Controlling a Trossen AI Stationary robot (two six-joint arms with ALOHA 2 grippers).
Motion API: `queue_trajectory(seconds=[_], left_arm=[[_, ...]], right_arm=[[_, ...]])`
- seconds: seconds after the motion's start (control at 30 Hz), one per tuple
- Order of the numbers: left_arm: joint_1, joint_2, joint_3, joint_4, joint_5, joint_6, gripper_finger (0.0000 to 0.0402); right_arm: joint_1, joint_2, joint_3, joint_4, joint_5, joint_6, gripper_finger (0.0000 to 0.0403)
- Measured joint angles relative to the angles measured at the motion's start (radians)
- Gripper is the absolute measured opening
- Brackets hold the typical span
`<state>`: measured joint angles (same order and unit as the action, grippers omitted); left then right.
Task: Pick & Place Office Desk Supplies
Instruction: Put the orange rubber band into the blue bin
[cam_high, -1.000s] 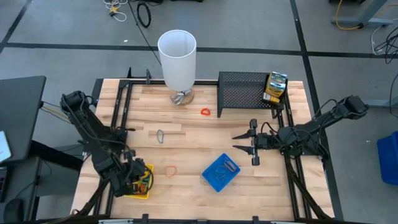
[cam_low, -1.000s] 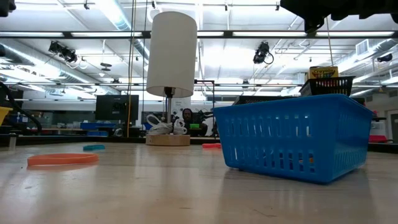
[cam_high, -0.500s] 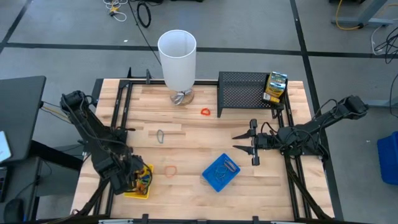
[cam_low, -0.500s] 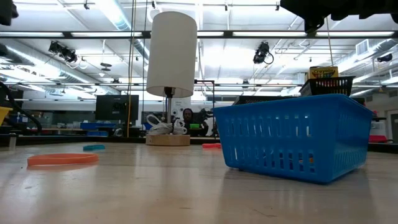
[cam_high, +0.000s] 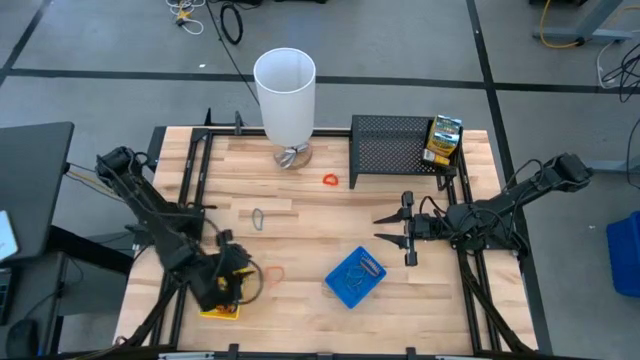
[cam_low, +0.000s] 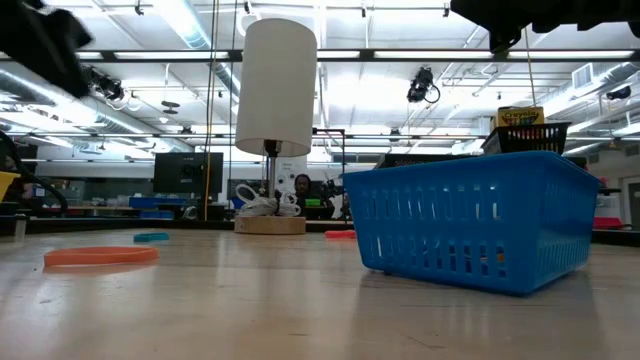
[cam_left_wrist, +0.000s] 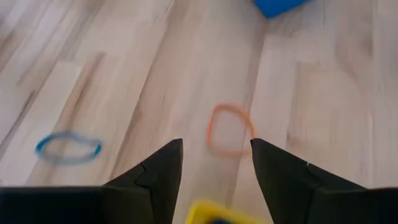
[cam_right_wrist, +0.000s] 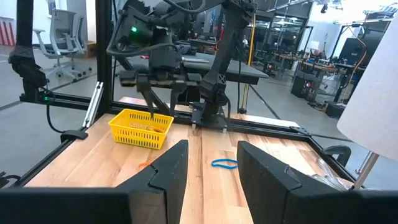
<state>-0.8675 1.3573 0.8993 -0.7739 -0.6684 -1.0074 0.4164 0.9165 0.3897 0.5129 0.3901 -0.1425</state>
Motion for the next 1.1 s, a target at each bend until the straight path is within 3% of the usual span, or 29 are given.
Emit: queue_trajectory(seconds=[0.13,0.33,0.53,0.7,0.83,1.0,1.1], left_arm=[[0.111,0.063,0.000,0.098,0.035,0.111,0.0201],[0.257,0.198,-0.001,0.139,0.190,0.241,0.0201],[0.332,0.315,-0.002,0.289,0.368,0.402,0.0201],[0.363,0.381,0.001,0.301,0.385,0.432,0.0191],[0.372,0.411,0.004,0.313,0.380,0.451,0.0139],[0.370,0.417,0.003,0.364,0.349,0.500,0.0024],[0.370,0.417,-0.001,0.402,0.324,0.536,0.0006]], right_arm=[[0.000,0.000,0.000,0.000,0.000,0.000,0.0148],[0.000,0.000,0.000,0.000,0.000,0.000,0.0148],[0.000,0.000,0.000,-0.002,0.000,-0.004,0.0148],[0.000,0.000,0.000,-0.005,0.000,-0.003,0.0148],[0.000,0.000,0.000,-0.004,0.000,-0.003,0.0148],[0.000,0.000,0.000,-0.004,0.000,0.000,0.0148],[0.000,0.000,0.000,-0.004,0.000,0.000,0.0148]])
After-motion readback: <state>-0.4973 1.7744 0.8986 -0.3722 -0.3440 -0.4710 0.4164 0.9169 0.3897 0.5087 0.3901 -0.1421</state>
